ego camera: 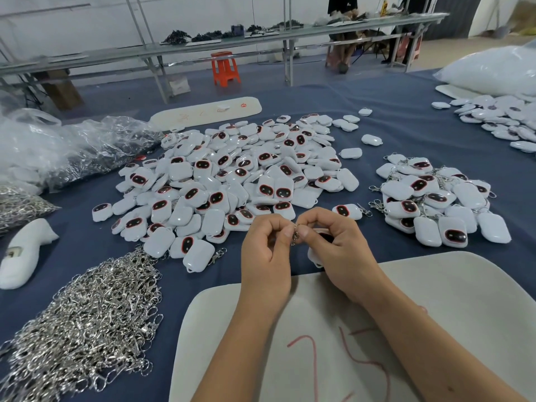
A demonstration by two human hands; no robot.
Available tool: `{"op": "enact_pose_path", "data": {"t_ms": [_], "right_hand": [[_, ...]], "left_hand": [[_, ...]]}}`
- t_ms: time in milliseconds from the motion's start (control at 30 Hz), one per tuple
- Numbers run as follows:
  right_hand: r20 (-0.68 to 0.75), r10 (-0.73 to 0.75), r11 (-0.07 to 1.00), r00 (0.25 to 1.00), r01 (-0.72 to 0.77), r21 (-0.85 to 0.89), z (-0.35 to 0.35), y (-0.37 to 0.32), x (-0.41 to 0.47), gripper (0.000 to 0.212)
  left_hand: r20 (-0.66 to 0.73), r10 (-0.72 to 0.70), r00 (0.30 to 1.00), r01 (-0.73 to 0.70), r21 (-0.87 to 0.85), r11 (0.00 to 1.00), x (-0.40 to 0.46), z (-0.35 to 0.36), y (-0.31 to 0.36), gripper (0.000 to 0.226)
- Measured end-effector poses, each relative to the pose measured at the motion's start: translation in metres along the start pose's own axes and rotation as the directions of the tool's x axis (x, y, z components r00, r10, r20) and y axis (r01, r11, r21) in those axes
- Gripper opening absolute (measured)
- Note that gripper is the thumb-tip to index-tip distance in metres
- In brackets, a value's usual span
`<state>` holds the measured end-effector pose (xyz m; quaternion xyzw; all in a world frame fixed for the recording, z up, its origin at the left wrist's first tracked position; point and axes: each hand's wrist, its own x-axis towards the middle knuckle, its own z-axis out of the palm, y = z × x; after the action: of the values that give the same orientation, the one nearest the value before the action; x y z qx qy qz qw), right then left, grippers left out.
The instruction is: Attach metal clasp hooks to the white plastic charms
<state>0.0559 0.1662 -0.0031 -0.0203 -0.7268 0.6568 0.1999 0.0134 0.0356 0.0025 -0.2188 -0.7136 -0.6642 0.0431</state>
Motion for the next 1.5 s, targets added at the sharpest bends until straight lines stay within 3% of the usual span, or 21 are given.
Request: {"op": "enact_pose_path", "data": {"t_ms": [167, 633, 1033, 1133, 1233, 1300, 1367, 1500], "right_hand": [[-0.005, 0.003, 0.998, 1.0, -0.002, 0.07, -0.001, 0.0, 0.0, 0.012], [-0.124, 0.029, 0.967, 0.992, 0.004, 0.256, 0.016, 0.002, -0.006, 0.015], [-0.069, 0.063, 0.925, 0.996, -0.032, 0.379, 0.02, 0.0, -0.006, 0.013], [-0.093, 0.061, 0.986, 0.994, -0.045, 0.163, 0.021, 0.003, -0.004, 0.018], [-0.285, 0.096, 0.991, 0.954, -0.119, -0.064, 0.024, 0.005, -0.002, 0.016], [-0.363, 0.15, 0.988, 0.92, -0.153, 0.02, 0.021, 0.003, 0.0, 0.01], [-0.344, 0.201, 0.972, 0.917, -0.144, 0.184, 0.013, 0.0, 0.002, 0.027], [-0.311, 0.192, 0.968, 0.931, -0.126, 0.218, 0.002, -0.006, 0.002, 0.029]], "left_hand": [[-0.02, 0.136, 0.991, -0.133, 0.12, 0.984, 0.0, 0.004, 0.0, 0.012], [-0.131, 0.232, 0.964, -0.206, 0.184, 0.961, -0.005, 0.01, 0.008, 0.014], [-0.152, 0.25, 0.956, -0.218, 0.197, 0.956, -0.004, 0.015, 0.006, 0.01], [-0.121, 0.27, 0.955, -0.23, 0.269, 0.935, 0.0, 0.009, 0.003, 0.012], [-0.053, 0.286, 0.957, -0.253, 0.339, 0.906, 0.002, 0.003, -0.001, 0.016], [0.018, 0.276, 0.961, -0.263, 0.365, 0.893, 0.002, 0.001, -0.002, 0.018], [0.106, 0.26, 0.96, -0.281, 0.372, 0.885, -0.001, 0.001, -0.002, 0.017], [0.198, 0.234, 0.952, -0.292, 0.351, 0.889, -0.003, 0.001, 0.0, 0.018]]}}
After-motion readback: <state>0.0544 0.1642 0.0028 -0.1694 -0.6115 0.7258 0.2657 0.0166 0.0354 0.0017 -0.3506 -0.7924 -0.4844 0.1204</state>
